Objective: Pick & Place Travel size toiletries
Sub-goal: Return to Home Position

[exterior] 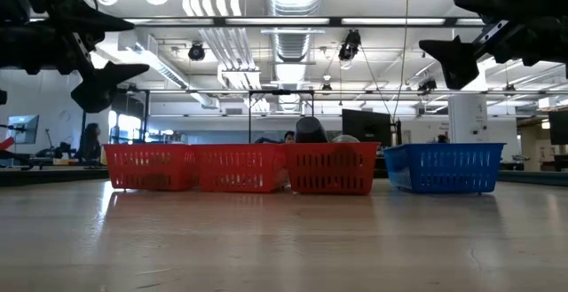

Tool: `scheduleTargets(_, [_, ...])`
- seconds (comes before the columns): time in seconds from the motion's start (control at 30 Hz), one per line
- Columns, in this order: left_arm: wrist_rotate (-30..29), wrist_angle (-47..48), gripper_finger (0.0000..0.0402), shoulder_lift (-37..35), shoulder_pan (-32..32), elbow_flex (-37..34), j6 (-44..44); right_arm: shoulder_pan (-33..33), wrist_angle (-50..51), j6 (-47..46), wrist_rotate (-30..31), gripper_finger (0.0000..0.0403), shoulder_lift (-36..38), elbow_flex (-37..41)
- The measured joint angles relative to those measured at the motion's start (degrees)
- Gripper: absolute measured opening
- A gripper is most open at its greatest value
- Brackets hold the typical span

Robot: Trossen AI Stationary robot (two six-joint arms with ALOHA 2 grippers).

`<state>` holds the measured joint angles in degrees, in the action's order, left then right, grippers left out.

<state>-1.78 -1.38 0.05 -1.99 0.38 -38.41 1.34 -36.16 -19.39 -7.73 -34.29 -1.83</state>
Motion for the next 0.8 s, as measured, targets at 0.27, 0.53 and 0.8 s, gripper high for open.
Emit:
scheduleTargets(0.27, [0.02,0.01,0.03,0.2,0.01,-0.02,0.02,0.0,0.03,-0.09,0.11,0.0359,-0.03,0.0])
scheduleTargets(0.53, [0.02,0.03,0.03,0.2,0.01,-0.04,0.02,0.0,0.04,-0.09,0.13,0.0343,0.01,0.0])
scheduleTargets(0.8, [0.04,0.03,0.03,0.2,0.01,-0.04,0.02,0.0,1.64,-0.09,0.13,0.0318,2.38,0.02])
